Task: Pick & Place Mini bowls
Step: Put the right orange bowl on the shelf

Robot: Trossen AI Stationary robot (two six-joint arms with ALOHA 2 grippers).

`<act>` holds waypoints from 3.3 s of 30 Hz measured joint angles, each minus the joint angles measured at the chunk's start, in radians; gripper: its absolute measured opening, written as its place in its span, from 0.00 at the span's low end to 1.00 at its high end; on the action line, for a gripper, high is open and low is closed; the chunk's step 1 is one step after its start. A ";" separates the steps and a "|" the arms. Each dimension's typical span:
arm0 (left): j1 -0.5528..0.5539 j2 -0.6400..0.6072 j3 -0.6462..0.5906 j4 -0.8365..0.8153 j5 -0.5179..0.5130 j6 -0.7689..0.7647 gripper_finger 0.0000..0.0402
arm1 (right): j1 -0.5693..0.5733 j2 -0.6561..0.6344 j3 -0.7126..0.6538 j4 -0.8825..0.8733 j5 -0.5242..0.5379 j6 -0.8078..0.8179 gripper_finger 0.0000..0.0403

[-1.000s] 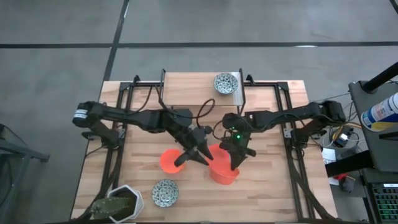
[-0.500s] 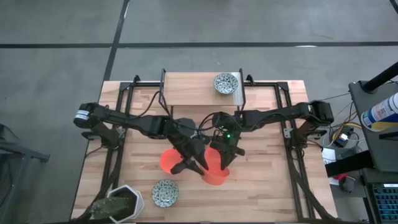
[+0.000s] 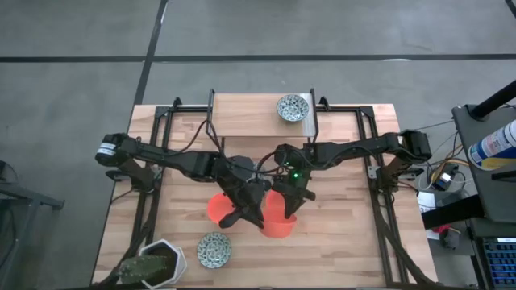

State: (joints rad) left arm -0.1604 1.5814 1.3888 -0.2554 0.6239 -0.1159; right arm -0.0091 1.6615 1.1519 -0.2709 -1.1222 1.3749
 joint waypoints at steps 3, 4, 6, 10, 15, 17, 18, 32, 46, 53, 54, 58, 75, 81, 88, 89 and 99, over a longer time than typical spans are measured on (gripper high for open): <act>0.000 0.000 0.000 0.001 0.012 -0.010 0.01 | 0.000 -0.001 0.000 0.002 0.007 -0.040 0.02; 0.000 0.000 0.000 0.002 0.016 -0.011 0.01 | 0.000 -0.001 0.000 0.001 0.008 -0.057 0.02; 0.000 0.000 0.000 0.001 0.018 -0.014 0.01 | 0.000 0.000 0.000 0.004 0.029 -0.088 0.04; 0.002 0.001 0.000 -0.016 0.017 -0.020 0.00 | -0.013 0.001 0.000 0.024 0.045 -0.097 0.14; 0.009 -0.011 0.000 -0.041 0.008 -0.021 0.00 | -0.024 -0.005 0.005 0.037 0.044 -0.088 0.31; 0.009 -0.018 0.000 -0.043 0.014 -0.035 0.00 | -0.028 -0.006 0.006 0.039 0.049 -0.090 0.37; 0.009 -0.023 0.000 -0.048 0.022 -0.038 0.00 | -0.031 -0.006 0.006 0.039 0.052 -0.092 0.39; 0.009 -0.095 0.000 -0.396 -0.129 0.028 0.00 | -0.135 -0.012 0.006 0.043 0.144 -0.153 0.50; 0.122 -0.193 0.000 -0.631 -0.800 0.110 0.00 | -0.146 -0.125 0.006 0.043 0.389 -0.279 0.50; 0.296 -0.202 0.000 -0.636 -0.874 0.111 0.00 | -0.139 -0.177 0.006 0.043 0.505 -0.328 0.50; 0.319 -0.200 0.000 -0.636 -0.877 0.111 0.00 | -0.138 -0.183 0.006 0.043 0.517 -0.331 0.50; 0.392 -0.187 0.000 -0.635 -0.885 0.134 0.00 | -0.137 -0.189 0.006 0.044 0.524 -0.336 0.50; 0.506 -0.035 0.008 -0.566 -0.867 0.378 0.00 | -0.074 -0.189 0.006 0.046 0.620 -0.385 0.50; 0.544 -0.009 0.060 -0.567 -0.837 0.408 0.00 | -0.052 -0.189 0.006 0.051 0.642 -0.383 0.50; 0.593 0.024 0.106 -0.584 -0.752 0.372 0.00 | -0.043 -0.189 0.006 0.073 0.675 -0.381 0.50; 0.599 0.027 0.106 -0.586 -0.741 0.370 0.00 | -0.043 -0.189 0.006 0.073 0.678 -0.380 0.50; 0.604 0.042 0.115 -0.632 -0.740 0.355 0.00 | -0.042 -0.189 0.006 0.076 0.686 -0.381 0.50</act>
State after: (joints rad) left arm 0.4438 1.6238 1.5036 -0.8877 -0.1160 0.2394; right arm -0.0513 1.4727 1.1576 -0.1951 -0.4363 0.9943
